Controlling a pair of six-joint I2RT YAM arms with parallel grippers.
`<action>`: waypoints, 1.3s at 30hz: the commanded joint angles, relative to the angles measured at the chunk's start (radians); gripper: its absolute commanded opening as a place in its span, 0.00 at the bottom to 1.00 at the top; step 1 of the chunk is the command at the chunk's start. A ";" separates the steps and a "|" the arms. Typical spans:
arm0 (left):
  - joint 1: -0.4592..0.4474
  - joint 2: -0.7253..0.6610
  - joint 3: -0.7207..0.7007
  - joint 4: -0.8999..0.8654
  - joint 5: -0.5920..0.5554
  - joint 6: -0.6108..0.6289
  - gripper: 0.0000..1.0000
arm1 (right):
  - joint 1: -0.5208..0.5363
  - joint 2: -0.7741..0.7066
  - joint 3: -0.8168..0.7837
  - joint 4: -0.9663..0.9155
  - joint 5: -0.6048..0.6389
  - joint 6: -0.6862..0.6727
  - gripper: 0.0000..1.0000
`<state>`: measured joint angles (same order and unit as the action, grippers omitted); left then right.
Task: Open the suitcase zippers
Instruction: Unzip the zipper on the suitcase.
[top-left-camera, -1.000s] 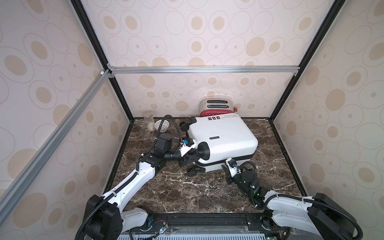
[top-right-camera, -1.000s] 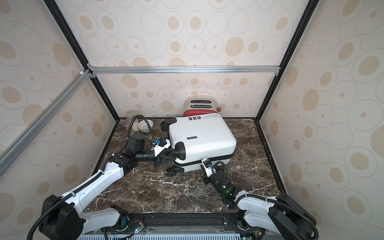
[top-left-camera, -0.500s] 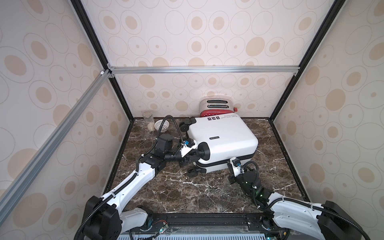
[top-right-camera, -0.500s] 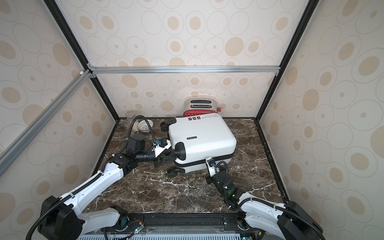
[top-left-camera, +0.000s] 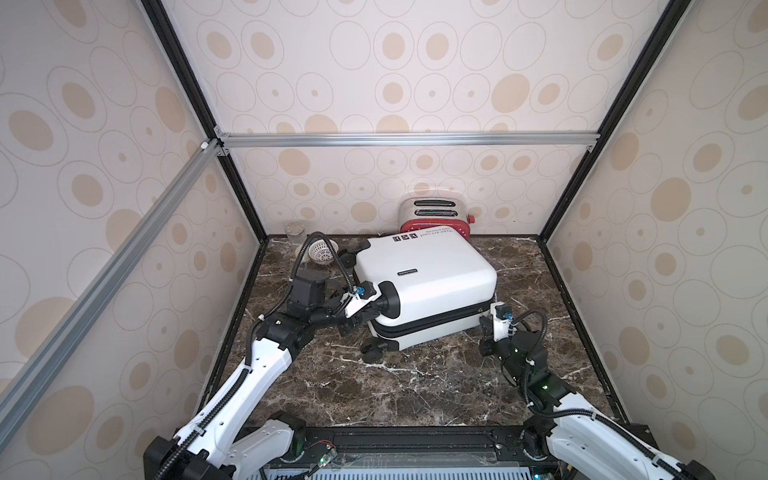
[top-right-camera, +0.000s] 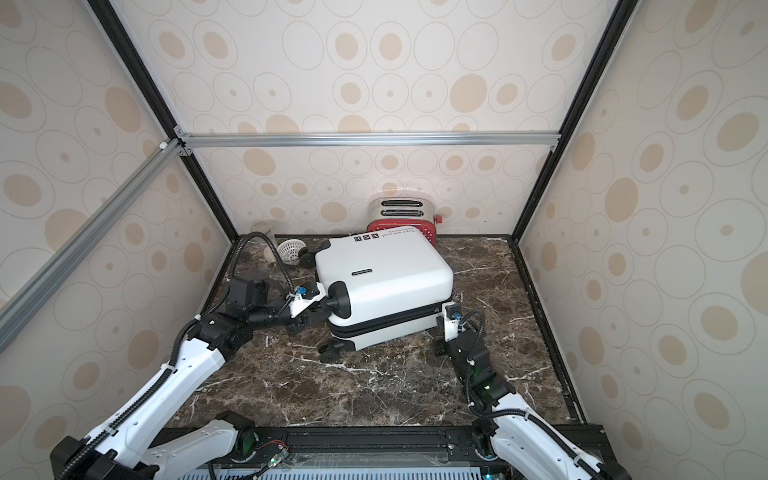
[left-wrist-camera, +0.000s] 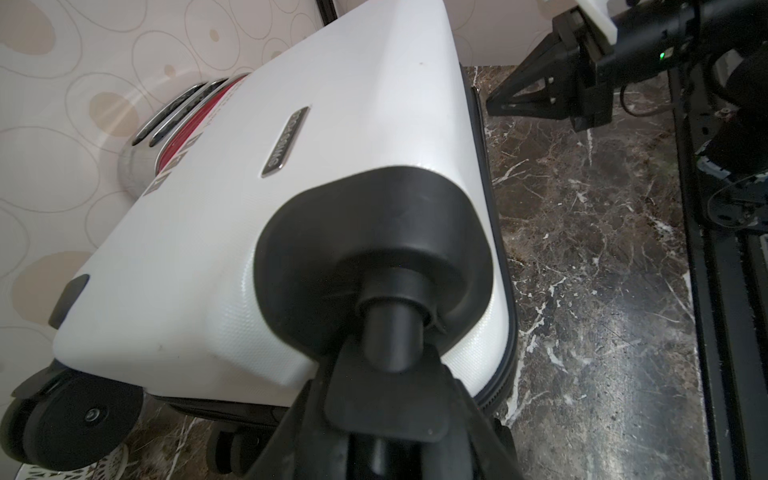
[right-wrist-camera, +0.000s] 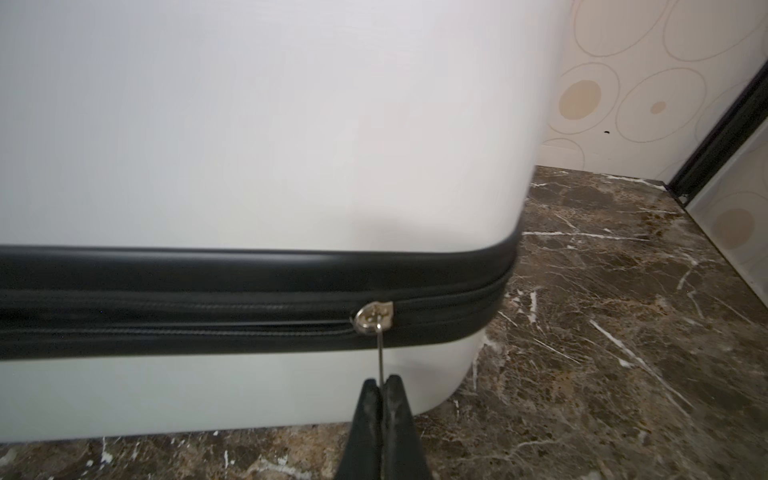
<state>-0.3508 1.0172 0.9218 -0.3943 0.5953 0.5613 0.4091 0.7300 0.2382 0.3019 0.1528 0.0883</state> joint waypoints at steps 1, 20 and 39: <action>0.061 -0.064 0.008 0.057 -0.226 0.003 0.00 | -0.115 0.027 0.069 0.008 -0.056 0.068 0.00; 0.065 -0.157 -0.101 0.060 -0.137 0.021 0.00 | -0.322 0.487 0.355 0.004 -0.586 -0.148 0.00; 0.065 -0.265 -0.206 0.055 -0.259 -0.022 0.00 | -0.326 0.816 0.505 0.474 -0.667 -0.177 0.00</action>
<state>-0.3103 0.7780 0.7105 -0.4507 0.5121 0.5945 0.0937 1.5951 0.7105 0.5301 -0.5125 -0.0536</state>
